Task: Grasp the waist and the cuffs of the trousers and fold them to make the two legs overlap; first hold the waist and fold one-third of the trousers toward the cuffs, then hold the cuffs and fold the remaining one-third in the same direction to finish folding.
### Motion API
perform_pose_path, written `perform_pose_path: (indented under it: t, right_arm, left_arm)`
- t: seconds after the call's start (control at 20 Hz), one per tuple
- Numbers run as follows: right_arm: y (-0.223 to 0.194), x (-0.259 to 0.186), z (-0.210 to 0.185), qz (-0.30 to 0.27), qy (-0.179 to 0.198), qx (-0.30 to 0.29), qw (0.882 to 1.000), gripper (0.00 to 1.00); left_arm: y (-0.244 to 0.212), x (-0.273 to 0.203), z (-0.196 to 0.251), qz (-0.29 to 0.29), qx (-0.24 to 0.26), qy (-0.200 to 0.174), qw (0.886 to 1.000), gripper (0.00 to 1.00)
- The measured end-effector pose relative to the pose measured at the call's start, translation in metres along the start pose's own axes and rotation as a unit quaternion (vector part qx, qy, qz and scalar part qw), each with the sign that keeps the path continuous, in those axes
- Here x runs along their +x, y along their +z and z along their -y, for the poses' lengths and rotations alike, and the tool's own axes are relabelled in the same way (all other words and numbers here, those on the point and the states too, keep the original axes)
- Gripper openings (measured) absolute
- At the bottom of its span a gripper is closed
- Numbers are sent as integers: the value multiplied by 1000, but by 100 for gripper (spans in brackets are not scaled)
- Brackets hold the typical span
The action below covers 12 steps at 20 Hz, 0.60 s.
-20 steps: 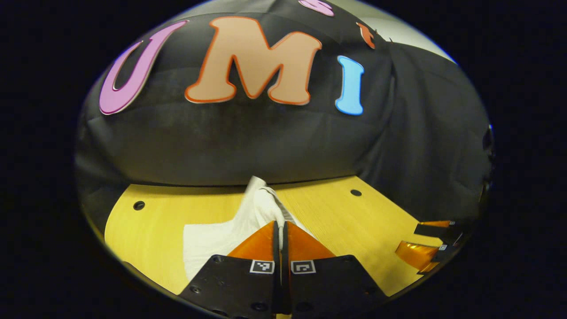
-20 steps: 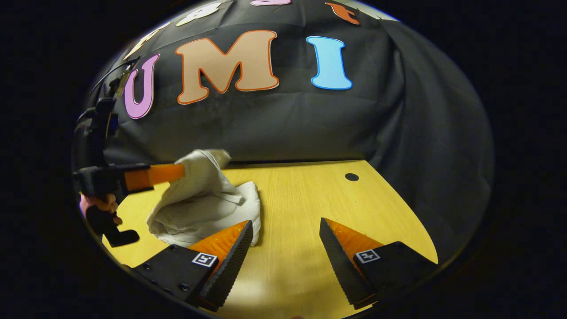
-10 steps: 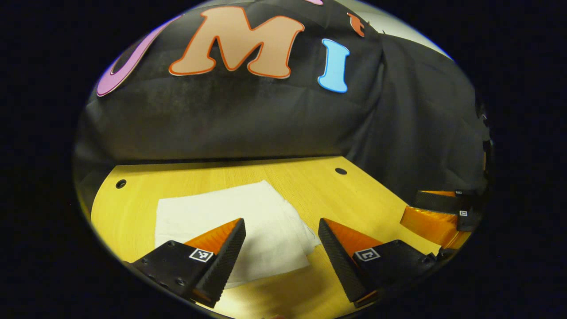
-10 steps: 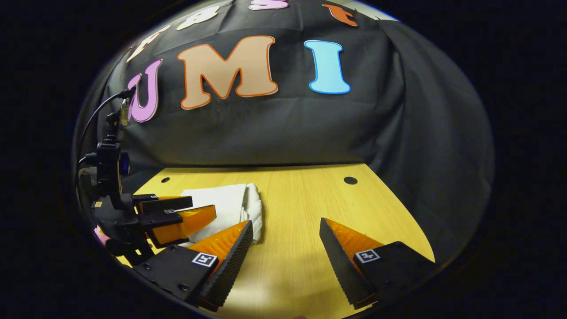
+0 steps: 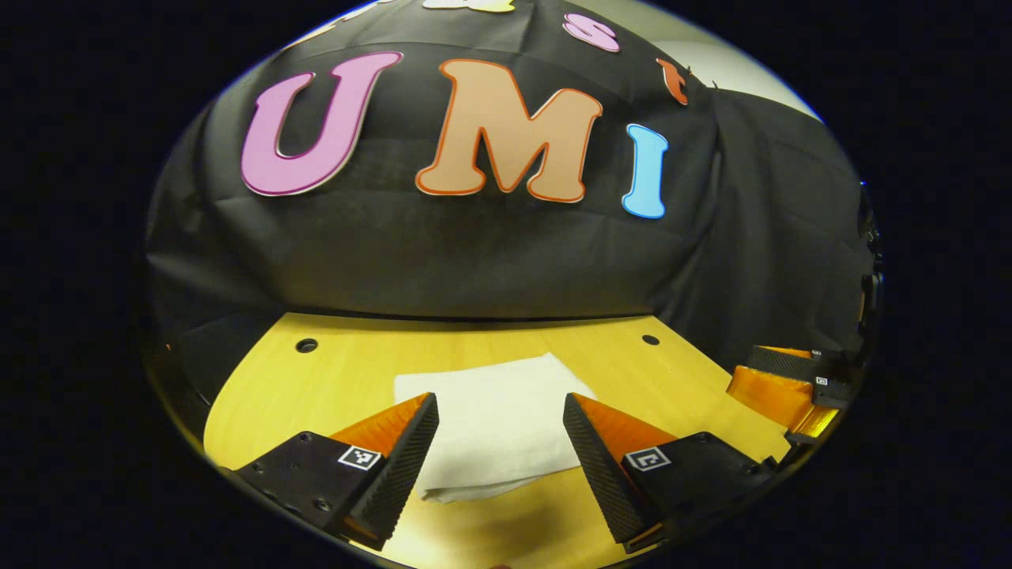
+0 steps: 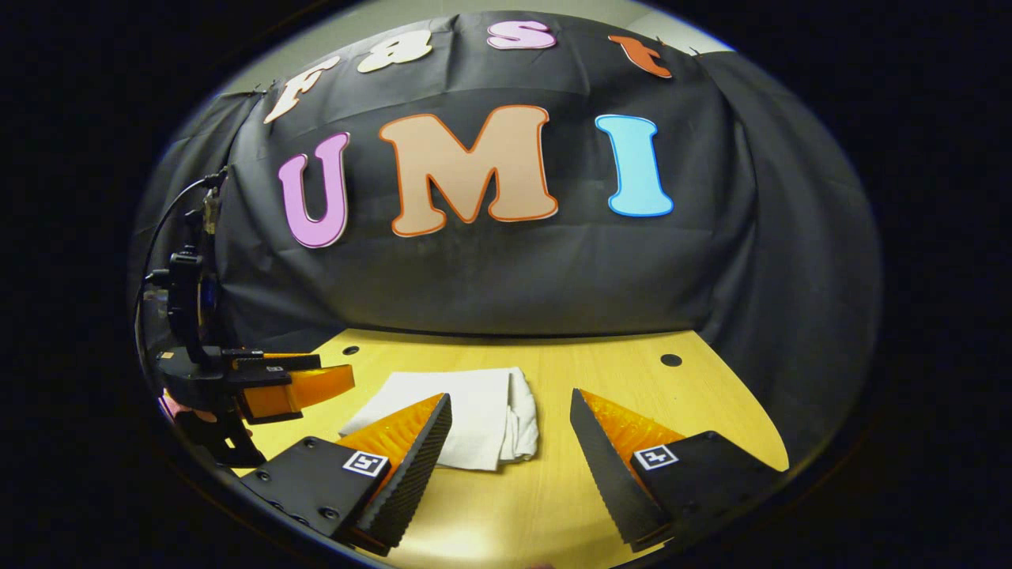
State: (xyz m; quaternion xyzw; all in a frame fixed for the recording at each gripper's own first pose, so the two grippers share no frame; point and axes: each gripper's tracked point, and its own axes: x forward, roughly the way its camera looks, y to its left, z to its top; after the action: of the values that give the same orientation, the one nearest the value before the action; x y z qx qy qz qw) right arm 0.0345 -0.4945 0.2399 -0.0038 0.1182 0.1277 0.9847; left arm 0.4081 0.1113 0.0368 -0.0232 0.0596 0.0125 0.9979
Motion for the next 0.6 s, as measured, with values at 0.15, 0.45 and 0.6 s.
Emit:
perform_pose_path:
  t: [0.15, 0.45, 0.6]
  right_arm:
    - [-1, -15, -17, 0, 1, 11, 1000, 97]
    - [-9, -33, -27, -9, -23, 29, 999, 97]
    - [-4, -34, -23, 0, -35, 25, 999, 97]
  left_arm:
    - [-4, -25, -19, -3, 4, 14, 1000, 96]
    - [-9, -55, -36, -1, 15, 8, 1000, 95]
    - [-9, -59, -37, -1, 11, 0, 1000, 95]
